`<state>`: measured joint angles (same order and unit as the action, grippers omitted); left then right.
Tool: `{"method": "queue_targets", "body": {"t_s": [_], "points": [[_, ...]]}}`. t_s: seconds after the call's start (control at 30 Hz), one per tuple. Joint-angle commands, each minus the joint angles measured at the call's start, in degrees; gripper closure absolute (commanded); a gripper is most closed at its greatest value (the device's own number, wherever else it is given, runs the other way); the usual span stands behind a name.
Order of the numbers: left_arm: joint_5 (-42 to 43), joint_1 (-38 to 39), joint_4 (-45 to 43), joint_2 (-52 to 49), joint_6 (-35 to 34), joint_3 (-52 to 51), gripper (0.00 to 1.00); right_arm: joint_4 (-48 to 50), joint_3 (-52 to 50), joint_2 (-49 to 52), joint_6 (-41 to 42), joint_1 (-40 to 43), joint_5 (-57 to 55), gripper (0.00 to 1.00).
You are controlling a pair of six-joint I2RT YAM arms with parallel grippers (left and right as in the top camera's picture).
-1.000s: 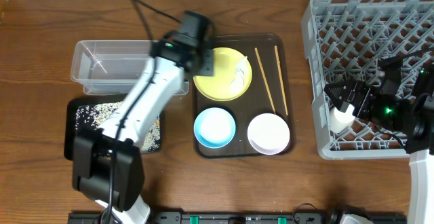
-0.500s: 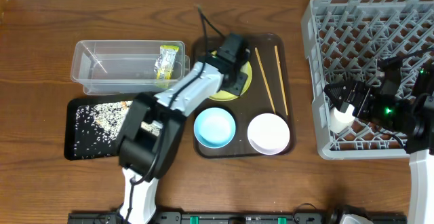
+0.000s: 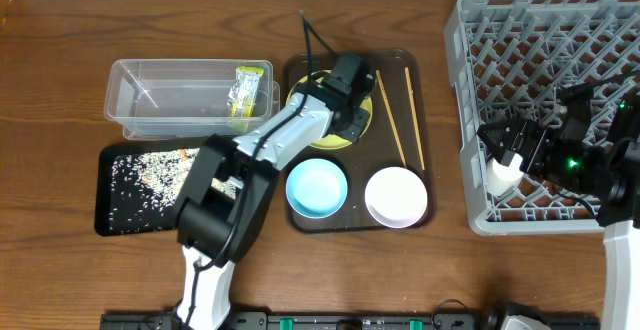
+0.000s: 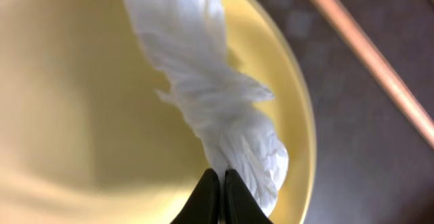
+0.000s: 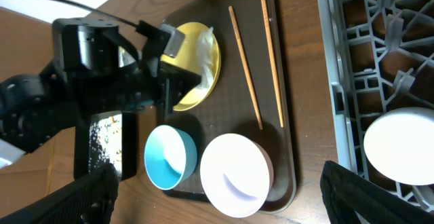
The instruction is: Sort waste into correct bins and load items into the dishwasher rack
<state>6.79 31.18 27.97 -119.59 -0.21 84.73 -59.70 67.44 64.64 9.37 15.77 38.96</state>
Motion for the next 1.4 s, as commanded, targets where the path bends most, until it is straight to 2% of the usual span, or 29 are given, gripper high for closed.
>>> {"method": "queue_targets", "body": {"t_s": [0.0,0.17,0.3,0.43,0.5,0.53,0.6,0.63,0.77,0.97,1.1,1.37], "points": [[-5.0,-2.6,3.7,8.4,-5.7,2.0,0.94,-0.1,0.4,-0.2,-0.9,-0.5,0.1,0.07],[-8.0,-8.5,12.9,18.0,-11.0,2.4,0.94,-0.1,0.4,-0.2,-0.9,-0.5,0.1,0.07],[-9.7,-15.4,19.6,20.2,-13.3,2.4,0.94,-0.1,0.4,-0.2,-0.9,-0.5,0.0,0.06],[-8.5,-21.8,19.7,18.6,-12.9,0.9,0.94,-0.1,0.4,-0.2,-0.9,-0.5,0.0,0.07],[-5.2,-23.5,19.9,17.1,-9.5,0.9,0.92,0.0,0.4,-0.2,-0.9,-0.5,0.0,0.06],[-3.5,-24.0,20.0,16.5,-8.0,0.9,0.78,0.0,0.4,-0.2,-0.9,-0.5,0.0,0.06],[-2.3,-24.3,20.0,16.0,-6.1,0.9,0.4,-0.1,0.4,-0.2,-0.9,-0.5,0.1,0.06],[-2.3,-24.3,20.2,16.1,-5.9,1.0,0.35,-0.2,0.4,-0.2,-0.9,-0.5,0.1,0.06],[-1.8,-23.6,21.8,18.6,-7.6,3.4,0.34,-0.5,0.4,-0.2,-0.9,-0.5,0.0,0.06],[6.8,-17.4,17.2,24.5,-7.3,4.5,0.34,-0.5,0.4,-0.2,-0.9,-0.5,-0.2,0.06],[4.5,-10.6,13.6,23.8,-6.9,4.4,0.33,-0.5,0.4,-0.2,-0.9,-0.5,-0.2,0.06],[1.5,-1.6,12.6,17.2,-6.9,4.4,0.34,-1.2,0.4,-0.2,-0.9,-0.5,-0.2,0.05]]}}
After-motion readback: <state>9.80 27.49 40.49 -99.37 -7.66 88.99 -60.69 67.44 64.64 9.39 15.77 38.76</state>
